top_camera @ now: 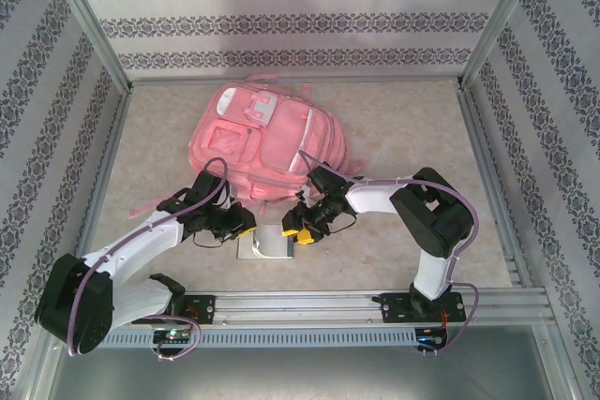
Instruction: Pack the student bag
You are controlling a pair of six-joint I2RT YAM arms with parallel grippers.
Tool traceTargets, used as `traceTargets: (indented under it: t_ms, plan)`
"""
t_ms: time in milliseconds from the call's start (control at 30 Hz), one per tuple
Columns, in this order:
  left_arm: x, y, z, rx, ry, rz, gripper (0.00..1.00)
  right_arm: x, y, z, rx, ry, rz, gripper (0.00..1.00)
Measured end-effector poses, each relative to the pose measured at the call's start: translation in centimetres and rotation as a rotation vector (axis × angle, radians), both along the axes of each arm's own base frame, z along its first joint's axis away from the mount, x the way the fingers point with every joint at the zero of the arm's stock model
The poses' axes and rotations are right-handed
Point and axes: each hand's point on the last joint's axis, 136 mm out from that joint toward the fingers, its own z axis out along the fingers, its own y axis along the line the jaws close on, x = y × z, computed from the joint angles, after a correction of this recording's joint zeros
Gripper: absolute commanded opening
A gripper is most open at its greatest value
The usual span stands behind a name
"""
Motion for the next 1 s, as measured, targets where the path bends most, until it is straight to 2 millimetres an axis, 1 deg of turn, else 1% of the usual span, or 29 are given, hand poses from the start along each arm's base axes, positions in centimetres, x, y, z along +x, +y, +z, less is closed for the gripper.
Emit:
traceTargets:
  t_ms: [200, 333, 400, 467, 533, 633, 800, 1000]
  plan:
    - [0.5, -1.1, -0.9, -0.039, 0.006, -0.032, 0.31, 0.0, 0.1, 0.0, -0.003, 0.010, 0.001, 0.51]
    - [0.7, -1.4, -1.1, -0.047, 0.004, -0.049, 0.35, 0.0, 0.1, 0.0, -0.002, 0.012, 0.002, 0.52]
    - [0.7, -1.4, -1.2, -0.047, 0.002, -0.056, 0.39, 0.0, 0.1, 0.0, -0.002, 0.012, 0.002, 0.52]
    - [0.7, -1.4, -1.4, -0.043, 0.001, -0.063, 0.45, 0.0, 0.1, 0.0, -0.002, 0.012, 0.002, 0.52]
    - [0.7, -1.4, -1.5, -0.040, 0.002, -0.067, 0.48, 0.0, 0.1, 0.0, -0.002, 0.013, 0.003, 0.52]
    - [0.7, -1.4, -1.5, -0.038, -0.006, -0.074, 0.50, 0.0, 0.1, 0.1, 0.001, 0.015, 0.005, 0.52]
    - [0.4, -1.1, -1.4, -0.022, -0.012, -0.079, 0.51, 0.0, 0.1, 0.1, 0.004, 0.026, 0.004, 0.52]
    - [-0.6, -0.7, -2.1, -0.001, 0.014, -0.088, 0.50, 0.1, 0.4, 0.2, 0.018, 0.041, 0.011, 0.52]
